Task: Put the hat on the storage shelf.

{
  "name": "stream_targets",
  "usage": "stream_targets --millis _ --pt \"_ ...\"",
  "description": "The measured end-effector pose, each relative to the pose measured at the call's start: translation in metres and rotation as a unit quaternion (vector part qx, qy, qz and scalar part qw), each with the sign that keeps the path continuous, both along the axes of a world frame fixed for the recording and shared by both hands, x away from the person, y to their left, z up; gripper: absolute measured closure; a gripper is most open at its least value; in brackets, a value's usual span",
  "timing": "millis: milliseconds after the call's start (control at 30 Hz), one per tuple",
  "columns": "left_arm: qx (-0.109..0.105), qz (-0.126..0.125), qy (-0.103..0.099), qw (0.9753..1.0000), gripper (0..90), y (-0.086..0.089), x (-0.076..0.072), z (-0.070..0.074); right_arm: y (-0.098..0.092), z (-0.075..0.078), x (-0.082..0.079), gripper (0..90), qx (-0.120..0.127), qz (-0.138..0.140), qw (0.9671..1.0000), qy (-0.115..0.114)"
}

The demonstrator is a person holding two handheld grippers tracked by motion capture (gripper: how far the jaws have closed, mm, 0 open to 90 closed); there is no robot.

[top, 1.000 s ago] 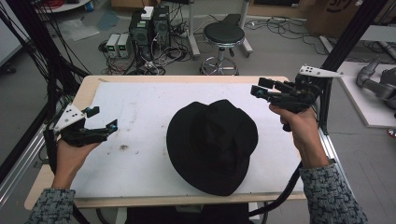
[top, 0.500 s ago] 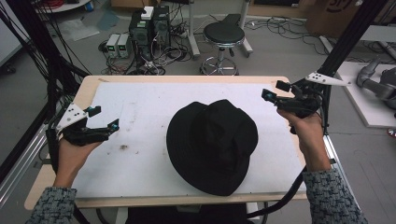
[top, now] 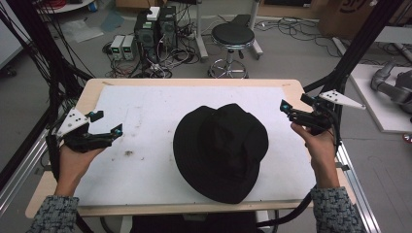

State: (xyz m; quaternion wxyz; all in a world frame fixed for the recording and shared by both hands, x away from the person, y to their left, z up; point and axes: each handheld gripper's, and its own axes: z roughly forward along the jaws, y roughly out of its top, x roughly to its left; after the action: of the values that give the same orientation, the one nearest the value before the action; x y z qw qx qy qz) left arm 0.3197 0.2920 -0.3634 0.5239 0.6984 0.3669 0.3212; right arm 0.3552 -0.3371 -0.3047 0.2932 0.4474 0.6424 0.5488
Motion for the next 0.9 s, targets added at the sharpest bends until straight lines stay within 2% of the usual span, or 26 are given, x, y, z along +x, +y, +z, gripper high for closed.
stream_targets --millis 67,167,233,267,300,900 --pt "0.001 0.004 -0.005 1.0000 16.2 0.001 -0.001 0.000 0.001 -0.005 -0.002 11.6 -0.013 -0.008 0.9999 -0.004" --pt "-0.002 0.009 -0.005 0.9999 16.2 0.004 0.000 0.001 0.002 -0.015 -0.004 11.6 -0.020 -0.010 0.9997 -0.008" --pt "-0.003 0.010 -0.006 0.9999 16.2 0.004 -0.001 0.001 0.003 -0.019 -0.003 11.6 -0.027 -0.002 0.9996 0.004" --pt "-0.002 0.010 -0.005 0.9999 16.2 0.004 0.000 0.002 0.004 -0.019 -0.003 11.6 -0.028 -0.006 0.9996 0.008" --pt "-0.002 0.011 -0.006 0.9999 16.2 0.004 0.000 0.002 0.004 -0.019 -0.004 11.6 -0.030 -0.008 0.9995 0.003" --pt "0.000 0.008 -0.006 0.9999 16.2 0.001 0.000 0.002 0.003 -0.024 -0.004 11.6 -0.024 0.003 0.9997 0.010"
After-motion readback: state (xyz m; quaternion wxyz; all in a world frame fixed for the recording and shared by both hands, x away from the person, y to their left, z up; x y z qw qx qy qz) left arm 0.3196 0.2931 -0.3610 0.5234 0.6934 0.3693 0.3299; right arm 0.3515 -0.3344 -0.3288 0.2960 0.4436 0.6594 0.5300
